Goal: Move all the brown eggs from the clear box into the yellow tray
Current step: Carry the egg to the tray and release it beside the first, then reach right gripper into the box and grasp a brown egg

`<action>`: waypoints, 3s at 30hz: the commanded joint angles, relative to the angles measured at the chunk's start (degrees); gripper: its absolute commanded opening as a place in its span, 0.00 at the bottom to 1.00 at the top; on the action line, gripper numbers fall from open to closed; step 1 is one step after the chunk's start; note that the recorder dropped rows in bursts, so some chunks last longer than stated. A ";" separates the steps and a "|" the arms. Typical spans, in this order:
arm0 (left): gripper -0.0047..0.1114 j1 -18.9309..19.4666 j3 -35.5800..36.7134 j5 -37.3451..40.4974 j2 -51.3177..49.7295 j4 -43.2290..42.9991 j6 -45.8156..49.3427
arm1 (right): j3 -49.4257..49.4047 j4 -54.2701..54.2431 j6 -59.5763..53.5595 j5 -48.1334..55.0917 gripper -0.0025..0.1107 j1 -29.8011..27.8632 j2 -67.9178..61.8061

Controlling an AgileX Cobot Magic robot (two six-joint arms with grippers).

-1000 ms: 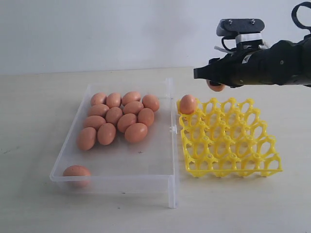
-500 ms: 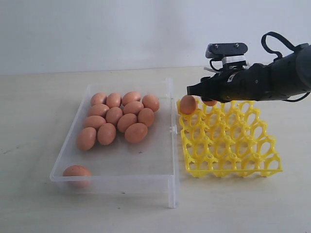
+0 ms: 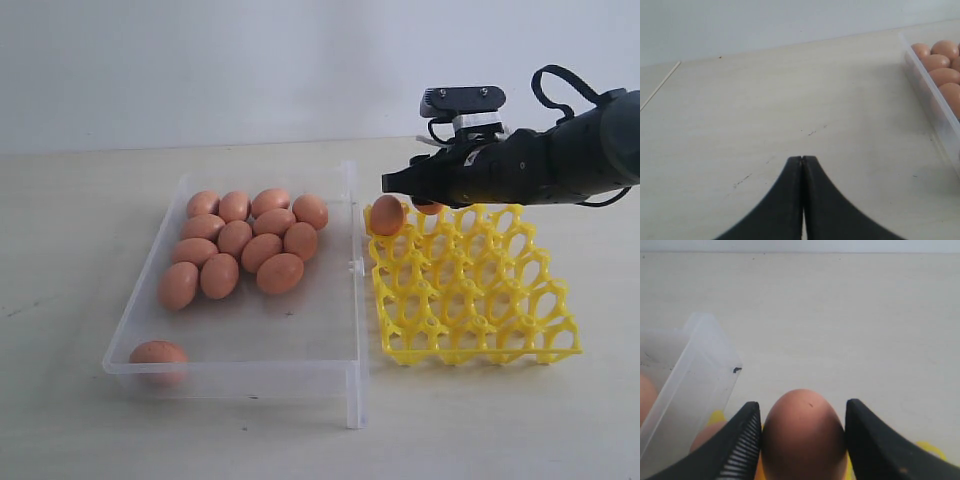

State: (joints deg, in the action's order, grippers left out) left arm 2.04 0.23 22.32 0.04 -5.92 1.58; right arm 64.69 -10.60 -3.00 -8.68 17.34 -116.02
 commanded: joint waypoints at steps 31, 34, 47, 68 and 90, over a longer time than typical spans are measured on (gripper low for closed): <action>0.04 -0.34 -0.23 -0.52 -0.04 0.14 -0.27 | 0.41 0.70 1.52 2.75 0.47 -0.06 -0.08; 0.04 -0.34 -0.23 -0.52 -0.04 0.14 -0.27 | 0.41 0.70 1.52 2.84 0.55 -0.06 -0.08; 0.04 -0.34 -0.23 -0.52 -0.04 0.14 -0.27 | 0.41 -4.43 -3.88 10.89 0.31 4.12 9.03; 0.04 -0.34 -0.23 -0.52 -0.04 0.14 -0.27 | 40.95 -10.45 -14.37 69.97 0.27 31.04 -13.06; 0.04 -0.34 -0.23 -0.52 -0.04 0.14 -0.27 | 56.79 -8.28 -17.00 73.90 0.41 32.64 -23.84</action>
State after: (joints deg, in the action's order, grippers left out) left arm 2.04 0.23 22.32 0.04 -5.92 1.58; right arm 120.84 -19.02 -17.41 65.88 49.58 -139.63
